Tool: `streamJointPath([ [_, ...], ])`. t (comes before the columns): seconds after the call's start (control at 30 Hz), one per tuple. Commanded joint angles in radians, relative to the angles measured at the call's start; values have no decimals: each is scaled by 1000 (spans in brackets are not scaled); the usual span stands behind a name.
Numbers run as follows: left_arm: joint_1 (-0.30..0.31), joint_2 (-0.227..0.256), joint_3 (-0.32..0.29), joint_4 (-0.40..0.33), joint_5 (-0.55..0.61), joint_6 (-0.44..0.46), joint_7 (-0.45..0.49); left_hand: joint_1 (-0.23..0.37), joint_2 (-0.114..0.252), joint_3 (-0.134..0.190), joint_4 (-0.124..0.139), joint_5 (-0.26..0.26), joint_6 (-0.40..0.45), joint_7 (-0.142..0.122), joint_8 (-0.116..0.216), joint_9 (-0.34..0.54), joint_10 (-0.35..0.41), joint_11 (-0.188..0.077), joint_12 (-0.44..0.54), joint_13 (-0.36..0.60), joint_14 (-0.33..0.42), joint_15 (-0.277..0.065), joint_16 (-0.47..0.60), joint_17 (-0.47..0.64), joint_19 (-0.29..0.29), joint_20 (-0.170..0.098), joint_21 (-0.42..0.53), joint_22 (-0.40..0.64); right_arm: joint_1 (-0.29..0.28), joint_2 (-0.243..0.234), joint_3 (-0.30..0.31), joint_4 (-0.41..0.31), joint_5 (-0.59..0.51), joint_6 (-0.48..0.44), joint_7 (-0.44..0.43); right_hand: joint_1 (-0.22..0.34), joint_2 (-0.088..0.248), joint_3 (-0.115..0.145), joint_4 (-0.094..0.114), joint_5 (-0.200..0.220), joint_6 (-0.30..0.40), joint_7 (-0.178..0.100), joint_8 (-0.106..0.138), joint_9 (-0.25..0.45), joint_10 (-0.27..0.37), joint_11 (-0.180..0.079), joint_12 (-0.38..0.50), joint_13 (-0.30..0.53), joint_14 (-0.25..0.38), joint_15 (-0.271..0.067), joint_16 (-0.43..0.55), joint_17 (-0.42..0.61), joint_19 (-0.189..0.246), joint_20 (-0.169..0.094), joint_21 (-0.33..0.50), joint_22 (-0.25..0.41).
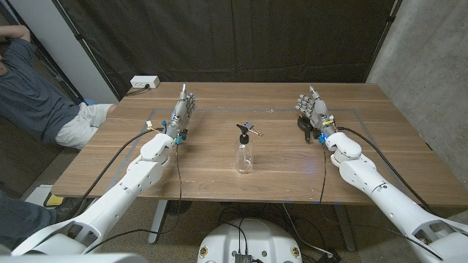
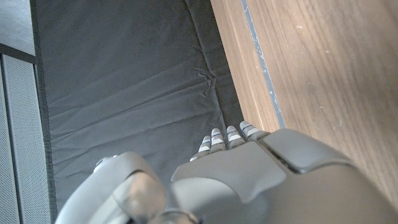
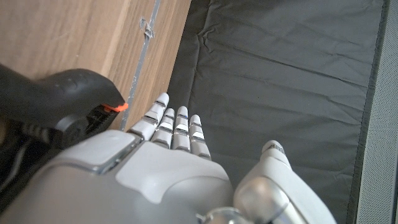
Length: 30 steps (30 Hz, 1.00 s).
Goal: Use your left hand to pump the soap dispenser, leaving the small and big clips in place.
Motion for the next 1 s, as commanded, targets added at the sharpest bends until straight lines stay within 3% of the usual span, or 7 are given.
streamJointPath([
  [0.03, 35, 35, -6, -65, 11, 1, 2, 8, 2, -5, -4, 5, -7, 1, 6, 3, -7, 0, 4, 5, -9, 1, 3, 4, -8, -1, 3, 4, -44, -3, 2, -51, 4, -4, -27, 8, 1, 5, 0, 4, 7, 12, 4, 3, 8, 2, 3, 3, 0, 11, 4, 2, 7, 2, 3, 4],
  [0.33, 29, 42, 2, -87, 45, -53, -26, 36, 20, 3, -15, 8, 34, -2, 16, 2, 28, -7, 12, 5, 27, -7, 9, 3, 9, -1, 7, 4, -78, -17, 17, -95, 1, 1, -56, 8, 1, 4, 0, 4, 8, 12, 4, 4, 6, 0, 2, 3, 0, 11, 3, 2, 7, 3, 0, 4],
  [0.77, 73, 73, -10, -161, 91, -77, 13, 82, 53, 20, -32, 4, 86, -10, 26, 2, 77, -11, 21, 5, 66, -9, 11, 2, 29, 11, 10, 3, -88, -43, 36, -124, 6, -6, -58, 9, 5, 5, -1, 4, 8, 11, 3, 4, 9, 3, 3, 3, 3, 9, 4, 2, 14, 2, -2, 4],
  [1.0, 67, 52, -12, -134, 100, -119, 16, 123, 70, 26, -47, -10, 140, -11, 31, 2, 147, -10, 33, 5, 140, -17, 20, 2, 111, 12, 32, 2, -82, -54, 47, -122, 19, -13, -44, 8, 11, 6, 1, 5, 9, 8, 3, 4, 12, 4, 4, 3, 11, 10, 7, 3, 22, 5, -1, 4],
])
